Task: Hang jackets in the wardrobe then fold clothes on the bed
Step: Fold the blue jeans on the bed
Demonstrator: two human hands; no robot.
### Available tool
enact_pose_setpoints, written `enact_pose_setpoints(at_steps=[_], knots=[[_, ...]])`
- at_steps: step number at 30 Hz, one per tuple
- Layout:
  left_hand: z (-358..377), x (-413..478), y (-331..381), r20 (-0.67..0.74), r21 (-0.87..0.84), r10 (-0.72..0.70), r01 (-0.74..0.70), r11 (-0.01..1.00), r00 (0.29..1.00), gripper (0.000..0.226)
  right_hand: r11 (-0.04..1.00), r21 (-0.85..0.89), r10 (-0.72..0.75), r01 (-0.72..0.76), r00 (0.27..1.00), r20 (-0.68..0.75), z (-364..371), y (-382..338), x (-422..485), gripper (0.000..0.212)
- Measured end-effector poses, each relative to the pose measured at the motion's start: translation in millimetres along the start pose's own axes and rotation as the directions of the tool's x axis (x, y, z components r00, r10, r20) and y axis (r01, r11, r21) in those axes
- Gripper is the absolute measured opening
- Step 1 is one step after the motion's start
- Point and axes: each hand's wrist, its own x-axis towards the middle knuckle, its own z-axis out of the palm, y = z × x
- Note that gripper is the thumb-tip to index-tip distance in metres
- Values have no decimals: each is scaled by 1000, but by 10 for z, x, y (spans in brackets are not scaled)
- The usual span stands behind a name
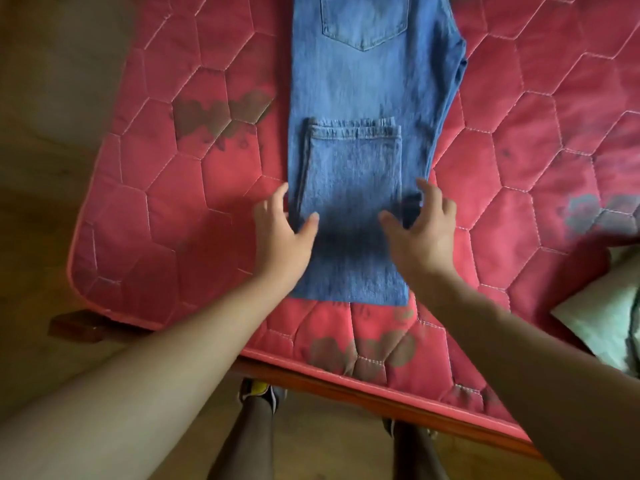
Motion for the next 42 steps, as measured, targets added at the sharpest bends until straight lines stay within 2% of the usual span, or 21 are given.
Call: enact_pose_setpoints(at_steps=[2,3,5,7,10,13,15,17,18,20,21,23,26,30,33,36,38,40,42], knots=[[-36,192,122,60,-56,-206,209,976,977,60,940,148,302,-306,952,54,-127,-197,270,56],[-53,240,144,125,-57,-251,260,964,960,57,899,168,387,-406,912,136,-188,-234,349,41],[-76,262,117,239,-68,-266,289,955,934,50,890,48,427,-454,865,265,-244,-186,395,20],[-114,216,64,284,-54,-271,297,953,920,47,916,-65,397,-396,868,298,-241,-60,373,19],[-222,4,-4,329,64,-291,286,956,898,51,919,-208,389,-335,857,339,-252,102,223,23],[-352,-378,-45,379,203,-322,261,944,868,56,874,-392,452,-287,777,438,-317,231,-88,28],[-417,-547,-48,360,324,-306,190,927,881,62,793,-602,457,-97,748,481,-372,251,-275,42],[-446,-509,-55,240,364,-136,41,931,961,66,650,-754,351,101,839,415,-423,197,-307,49],[-438,-423,-43,190,329,-33,-32,944,981,65,652,-746,244,134,895,373,-433,117,-266,44],[-381,-189,35,172,226,70,-108,968,983,61,830,-549,86,100,949,304,-384,-61,-117,34],[-328,-56,77,195,190,76,-114,975,978,59,921,-387,79,39,955,285,-320,-147,-3,27],[-213,190,164,220,125,-17,-11,992,975,57,980,-159,162,-122,950,268,-170,-241,216,28],[-129,390,272,247,49,-190,184,982,950,52,942,1,325,-335,916,236,-74,-259,395,23],[-166,302,276,396,41,-249,253,967,884,27,937,-92,347,-337,869,352,-90,-263,329,14],[-258,244,197,411,-90,-220,280,956,884,13,955,-53,293,-292,898,329,-78,-288,252,18],[-393,389,287,421,-188,-153,251,950,894,13,959,62,234,-278,893,385,-140,-467,315,14],[-464,710,493,444,-269,-110,249,930,889,15,944,179,182,-279,887,425,-250,-737,572,16],[-485,1245,774,420,-384,-80,257,887,904,18,909,329,114,-255,913,392,-315,-1083,1049,23],[-478,1804,1035,423,-501,-88,313,807,902,17,850,471,45,-236,923,381,-329,-1407,1566,15]])
